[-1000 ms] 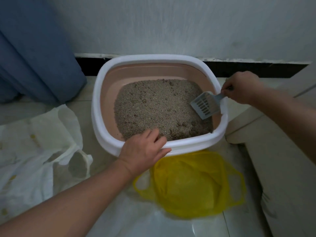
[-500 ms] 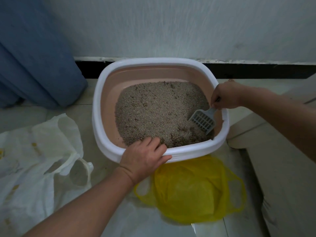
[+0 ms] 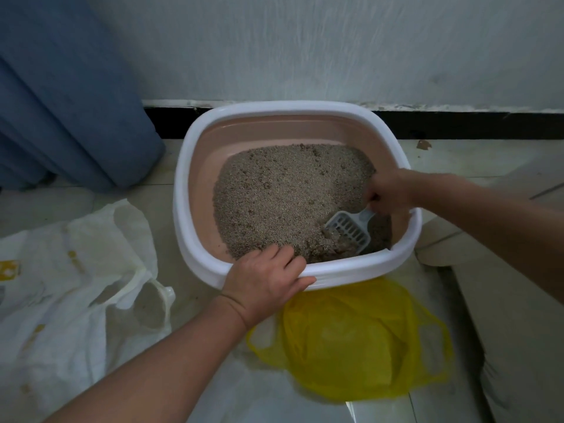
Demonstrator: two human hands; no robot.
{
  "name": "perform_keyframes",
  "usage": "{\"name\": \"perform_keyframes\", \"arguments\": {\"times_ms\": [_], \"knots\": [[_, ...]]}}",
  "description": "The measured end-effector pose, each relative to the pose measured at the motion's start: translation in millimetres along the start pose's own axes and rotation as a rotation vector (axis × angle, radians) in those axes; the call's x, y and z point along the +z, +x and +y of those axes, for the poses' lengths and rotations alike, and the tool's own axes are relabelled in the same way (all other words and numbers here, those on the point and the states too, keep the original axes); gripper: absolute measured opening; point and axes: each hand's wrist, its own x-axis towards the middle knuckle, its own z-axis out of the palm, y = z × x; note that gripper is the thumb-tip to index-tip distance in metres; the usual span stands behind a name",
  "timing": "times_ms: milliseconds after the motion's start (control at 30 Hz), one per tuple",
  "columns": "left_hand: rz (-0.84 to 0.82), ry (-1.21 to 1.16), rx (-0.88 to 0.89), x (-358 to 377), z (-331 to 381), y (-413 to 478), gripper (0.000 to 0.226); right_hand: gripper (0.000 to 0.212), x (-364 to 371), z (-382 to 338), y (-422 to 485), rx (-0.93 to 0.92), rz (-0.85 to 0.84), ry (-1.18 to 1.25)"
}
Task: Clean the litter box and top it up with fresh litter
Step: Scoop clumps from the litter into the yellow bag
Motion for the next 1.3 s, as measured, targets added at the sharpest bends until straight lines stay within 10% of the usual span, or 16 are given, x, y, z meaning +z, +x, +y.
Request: {"name": "perform_keyframes", "arguments": {"times_ms": [467,1300], "knots": [[0.043,0.025,-0.005,2,1,0,0.04,0.026,45,-143,26,-0.127,0.055,0.488],[0.054,0.06,0.015,4,2,0,0.039,0.031,41,-100,16,-0.083,0.285,0.857]]}}
